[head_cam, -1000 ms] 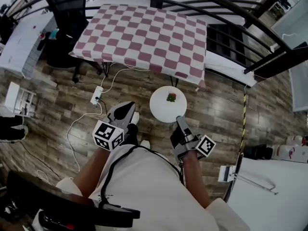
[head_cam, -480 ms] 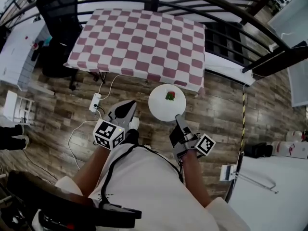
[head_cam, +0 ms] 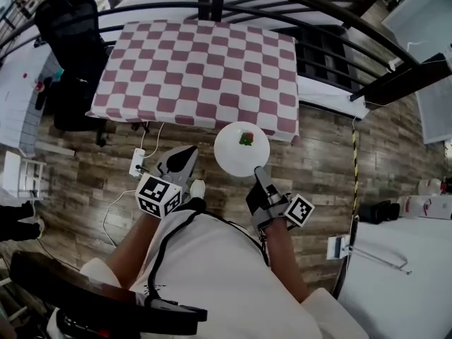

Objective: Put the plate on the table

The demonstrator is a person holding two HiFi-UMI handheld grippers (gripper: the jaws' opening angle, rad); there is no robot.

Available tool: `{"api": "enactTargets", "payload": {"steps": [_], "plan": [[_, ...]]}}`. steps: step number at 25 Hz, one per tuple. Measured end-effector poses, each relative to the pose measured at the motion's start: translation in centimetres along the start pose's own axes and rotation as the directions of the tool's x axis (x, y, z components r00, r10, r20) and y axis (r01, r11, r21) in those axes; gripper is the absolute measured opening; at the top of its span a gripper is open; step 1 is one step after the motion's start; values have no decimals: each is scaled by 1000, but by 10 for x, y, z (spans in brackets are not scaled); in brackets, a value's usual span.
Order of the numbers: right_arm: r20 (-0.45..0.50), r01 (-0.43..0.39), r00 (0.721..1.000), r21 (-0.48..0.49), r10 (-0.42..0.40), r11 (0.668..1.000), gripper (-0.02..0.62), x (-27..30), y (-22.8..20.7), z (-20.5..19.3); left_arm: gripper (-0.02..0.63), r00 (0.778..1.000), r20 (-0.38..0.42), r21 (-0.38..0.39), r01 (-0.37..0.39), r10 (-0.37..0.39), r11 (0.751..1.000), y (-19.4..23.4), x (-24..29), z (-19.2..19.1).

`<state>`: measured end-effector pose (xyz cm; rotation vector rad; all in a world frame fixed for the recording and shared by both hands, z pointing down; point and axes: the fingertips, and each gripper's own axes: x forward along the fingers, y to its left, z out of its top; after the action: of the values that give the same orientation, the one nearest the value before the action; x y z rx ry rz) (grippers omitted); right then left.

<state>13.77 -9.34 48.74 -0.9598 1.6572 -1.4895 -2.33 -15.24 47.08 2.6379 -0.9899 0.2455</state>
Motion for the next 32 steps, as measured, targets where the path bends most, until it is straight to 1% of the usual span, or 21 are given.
{"api": "enactTargets", "payload": {"steps": [7, 13, 16, 22, 27, 32], "plan": [[34, 21, 999, -4, -21, 1000, 21, 28, -7, -2, 3, 999, 6, -1, 43, -43, 999, 33, 12, 11], [70, 22, 997, -13, -21, 1000, 20, 51, -5, 2, 3, 998, -4, 5, 59, -58, 998, 64, 18, 13], [81, 33, 996, -16, -32, 999, 20, 59, -8, 0, 3, 998, -7, -4, 65, -65, 998, 75, 17, 13], [101, 34, 994, -16, -33, 999, 20, 76, -13, 1, 3, 998, -9, -16, 67, -67, 998, 104, 16, 9], [96, 42, 995, -14, -41, 999, 21, 87, -20, 2, 3, 998, 4, -25, 63, -63, 998, 118, 18, 14], [95, 46, 994, -11, -44, 999, 21, 97, -24, 2, 3, 999, -2, -31, 53, -54, 998, 131, 17, 13]]}}
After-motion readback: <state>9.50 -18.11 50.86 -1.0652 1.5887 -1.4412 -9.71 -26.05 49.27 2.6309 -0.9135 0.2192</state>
